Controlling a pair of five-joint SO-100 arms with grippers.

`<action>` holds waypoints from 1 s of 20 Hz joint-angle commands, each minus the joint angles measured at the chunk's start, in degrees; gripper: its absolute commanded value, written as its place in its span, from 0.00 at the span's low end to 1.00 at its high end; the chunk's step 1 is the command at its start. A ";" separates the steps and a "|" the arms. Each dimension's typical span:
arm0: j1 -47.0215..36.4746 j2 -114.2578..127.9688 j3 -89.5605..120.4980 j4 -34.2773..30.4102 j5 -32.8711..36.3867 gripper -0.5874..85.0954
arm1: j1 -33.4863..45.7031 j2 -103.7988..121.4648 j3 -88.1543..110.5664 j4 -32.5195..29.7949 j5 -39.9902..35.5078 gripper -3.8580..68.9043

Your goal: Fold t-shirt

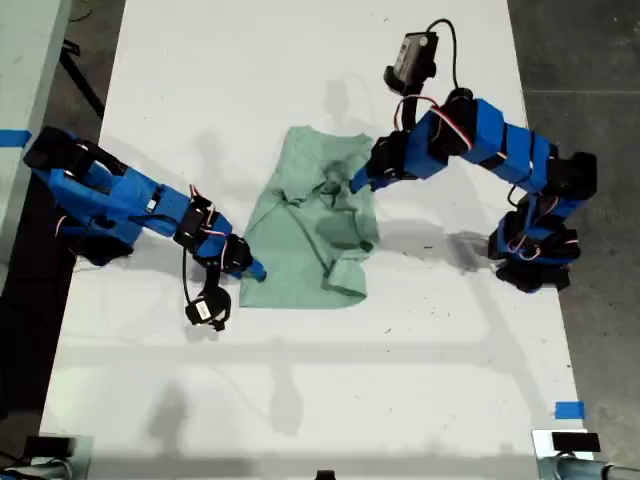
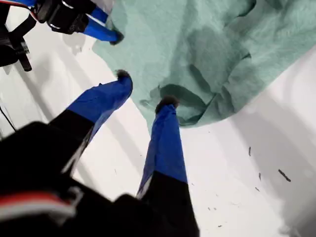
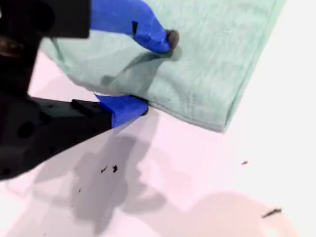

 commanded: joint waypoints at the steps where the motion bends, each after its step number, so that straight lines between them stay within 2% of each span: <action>1: 0.70 -0.97 -2.46 -0.53 0.18 0.01 | 0.70 4.66 0.09 -0.26 -0.44 0.26; 4: -0.88 1.05 -4.39 8.96 -0.44 0.01 | 0.70 5.45 0.79 -0.62 -0.35 0.25; 7: -5.62 7.56 -4.75 20.21 2.90 0.01 | 0.62 6.06 1.49 -0.97 -0.09 0.25; 10: -9.14 12.66 -5.27 27.16 6.06 0.01 | 0.53 7.65 3.52 -2.02 0.35 0.25; 14: -8.35 8.70 -15.03 28.39 9.32 0.01 | 0.62 8.79 4.83 -2.46 0.70 0.25; 17: -5.71 -5.36 -33.13 30.67 11.60 0.01 | 0.70 8.88 5.19 -2.90 0.70 0.24; 20: -3.25 -23.20 -56.43 36.30 14.33 0.01 | 0.70 8.88 5.54 -2.99 0.88 0.24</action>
